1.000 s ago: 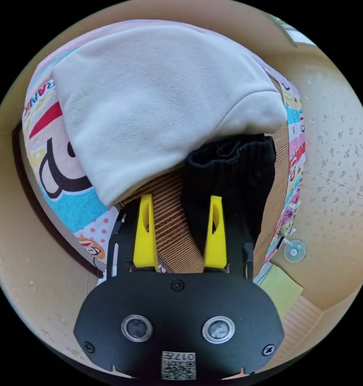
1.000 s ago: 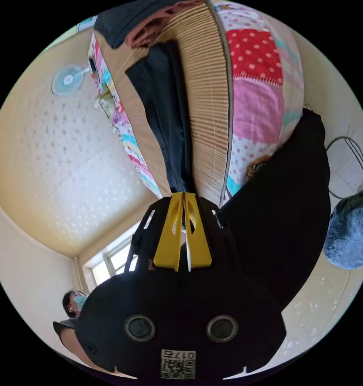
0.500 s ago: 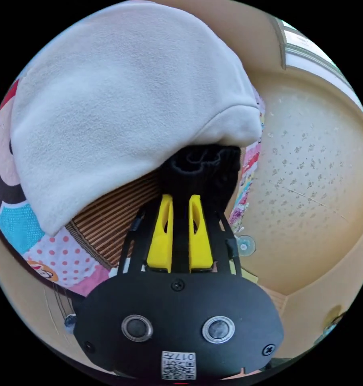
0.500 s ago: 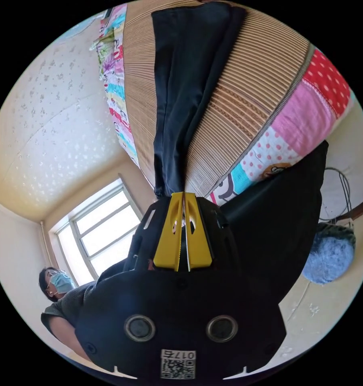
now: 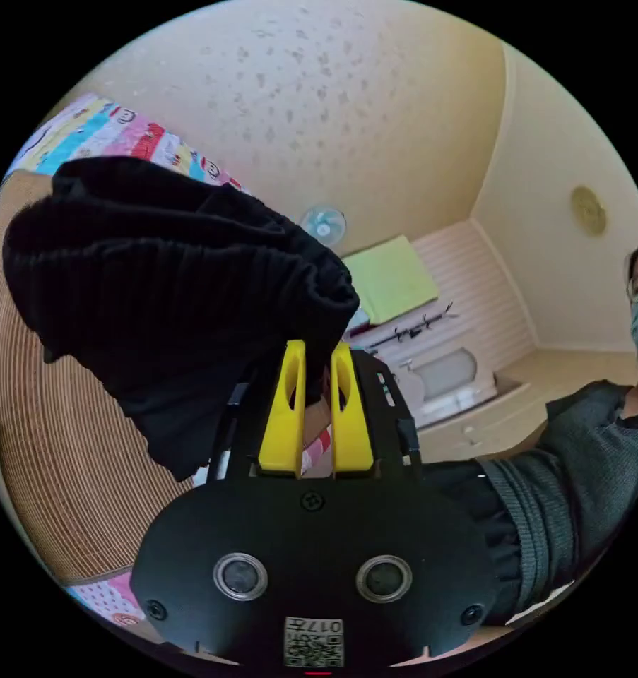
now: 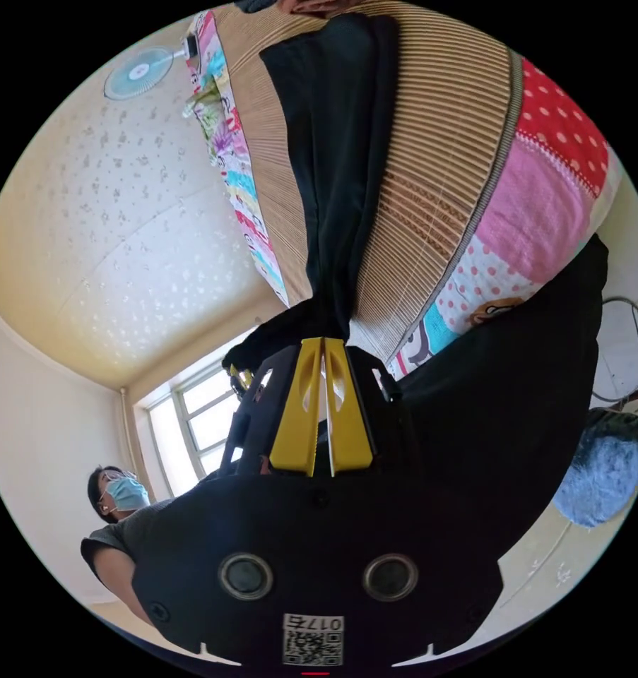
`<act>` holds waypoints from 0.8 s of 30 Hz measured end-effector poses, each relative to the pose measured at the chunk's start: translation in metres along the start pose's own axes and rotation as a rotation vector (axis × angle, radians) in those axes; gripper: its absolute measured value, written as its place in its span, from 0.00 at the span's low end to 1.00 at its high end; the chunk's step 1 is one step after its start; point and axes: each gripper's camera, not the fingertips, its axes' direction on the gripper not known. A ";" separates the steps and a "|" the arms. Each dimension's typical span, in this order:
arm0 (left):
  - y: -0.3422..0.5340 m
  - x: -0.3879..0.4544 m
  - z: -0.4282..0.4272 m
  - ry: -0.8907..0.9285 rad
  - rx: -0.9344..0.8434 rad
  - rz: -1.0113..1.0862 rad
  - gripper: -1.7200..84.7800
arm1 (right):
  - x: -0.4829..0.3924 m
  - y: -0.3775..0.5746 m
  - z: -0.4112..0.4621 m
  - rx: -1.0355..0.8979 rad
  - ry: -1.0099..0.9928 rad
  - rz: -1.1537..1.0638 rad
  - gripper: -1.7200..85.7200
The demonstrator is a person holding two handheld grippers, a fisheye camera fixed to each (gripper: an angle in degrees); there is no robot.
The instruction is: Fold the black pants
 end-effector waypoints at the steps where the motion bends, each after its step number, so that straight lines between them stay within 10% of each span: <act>1: 0.003 0.015 0.039 -0.020 -0.093 0.048 0.11 | 0.005 -0.003 -0.006 0.023 -0.032 0.006 0.02; 8: 0.062 0.012 0.202 0.024 -0.545 0.119 0.09 | 0.024 -0.016 -0.042 0.100 -0.130 0.006 0.02; 17: 0.090 -0.135 0.110 -0.466 -0.206 -0.418 0.24 | 0.055 -0.025 -0.093 0.198 -0.168 0.047 0.02; 24: 0.136 -0.225 0.109 -0.198 -0.231 -0.565 0.11 | 0.047 -0.085 -0.077 0.021 -0.053 0.032 0.02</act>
